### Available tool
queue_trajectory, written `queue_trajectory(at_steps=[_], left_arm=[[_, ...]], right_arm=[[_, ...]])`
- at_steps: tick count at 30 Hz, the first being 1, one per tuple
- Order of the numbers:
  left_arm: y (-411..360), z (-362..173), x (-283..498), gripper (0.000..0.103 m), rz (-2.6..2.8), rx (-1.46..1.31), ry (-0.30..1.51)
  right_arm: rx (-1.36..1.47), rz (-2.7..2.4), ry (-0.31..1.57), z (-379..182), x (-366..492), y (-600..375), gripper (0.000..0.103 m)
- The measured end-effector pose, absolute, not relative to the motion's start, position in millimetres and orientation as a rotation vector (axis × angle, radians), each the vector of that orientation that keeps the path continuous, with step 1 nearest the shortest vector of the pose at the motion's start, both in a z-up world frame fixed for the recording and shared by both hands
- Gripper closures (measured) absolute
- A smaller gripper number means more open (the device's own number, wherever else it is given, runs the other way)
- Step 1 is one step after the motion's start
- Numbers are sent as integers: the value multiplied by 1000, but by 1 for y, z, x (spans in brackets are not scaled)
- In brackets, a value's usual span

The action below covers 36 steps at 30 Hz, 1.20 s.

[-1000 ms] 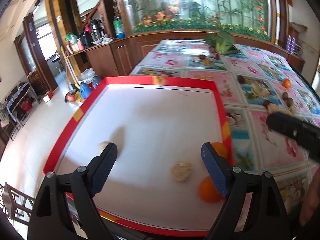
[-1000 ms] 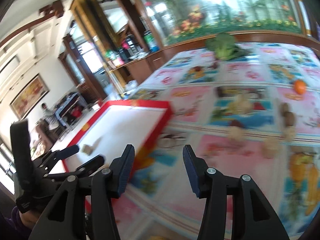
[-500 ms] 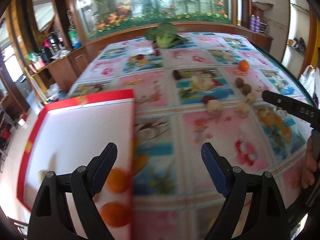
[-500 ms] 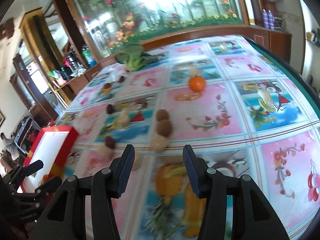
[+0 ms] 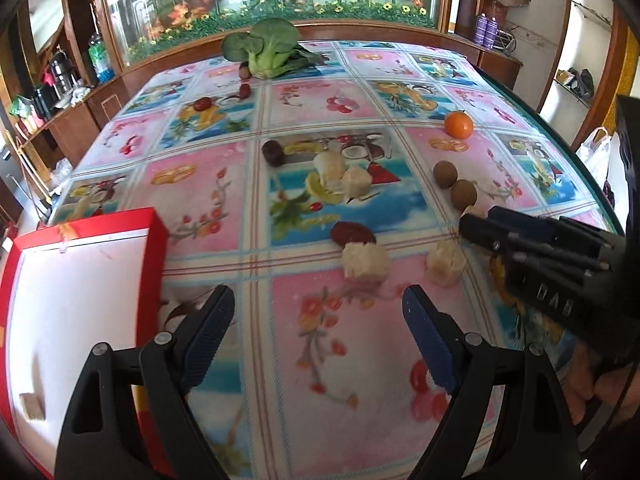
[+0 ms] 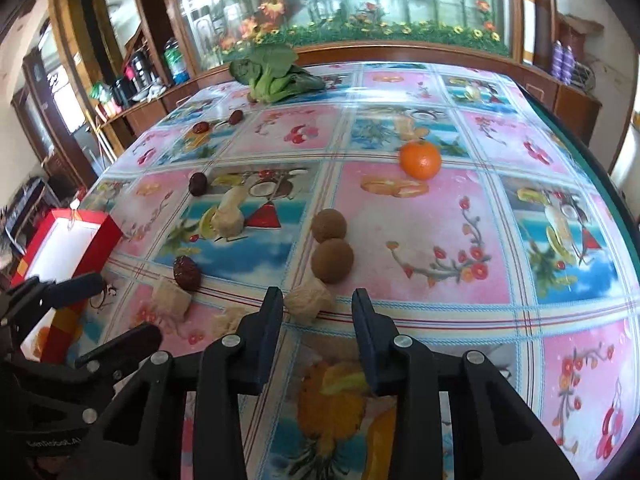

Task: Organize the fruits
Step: 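Move both grippers back to the cake pieces on the table, then grasp a cake piece with the left gripper while the right grasps another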

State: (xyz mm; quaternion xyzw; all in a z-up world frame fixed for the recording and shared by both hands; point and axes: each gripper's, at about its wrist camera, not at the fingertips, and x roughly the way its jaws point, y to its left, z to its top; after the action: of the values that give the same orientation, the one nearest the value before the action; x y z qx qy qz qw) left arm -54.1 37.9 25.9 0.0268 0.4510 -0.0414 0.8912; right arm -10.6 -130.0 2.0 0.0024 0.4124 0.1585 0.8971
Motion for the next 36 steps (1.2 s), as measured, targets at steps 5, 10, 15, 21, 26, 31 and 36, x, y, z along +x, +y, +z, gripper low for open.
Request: queue_trajectory(at_steps=[5, 10, 15, 21, 26, 31, 36], left_arm=[[36, 22, -43, 22, -102, 37, 954], [32, 16, -33, 36, -126, 20, 978], [24, 12, -32, 40, -141, 39, 974], [29, 12, -33, 55, -134, 46, 947], [30, 11, -37, 60, -135, 53, 928], [34, 11, -42, 63, -135, 42, 920], [37, 11, -44, 69, -125, 38, 916]], right_arm=[[-22, 296, 854, 1, -10, -131, 91], [6, 304, 865, 2, -8, -137, 93], [57, 349, 900, 3, -3, -143, 87], [71, 368, 896, 4, -3, -142, 78], [26, 355, 875, 4, -3, -135, 78], [1, 355, 864, 4, 0, -131, 78], [7, 359, 858, 3, 2, -131, 90]])
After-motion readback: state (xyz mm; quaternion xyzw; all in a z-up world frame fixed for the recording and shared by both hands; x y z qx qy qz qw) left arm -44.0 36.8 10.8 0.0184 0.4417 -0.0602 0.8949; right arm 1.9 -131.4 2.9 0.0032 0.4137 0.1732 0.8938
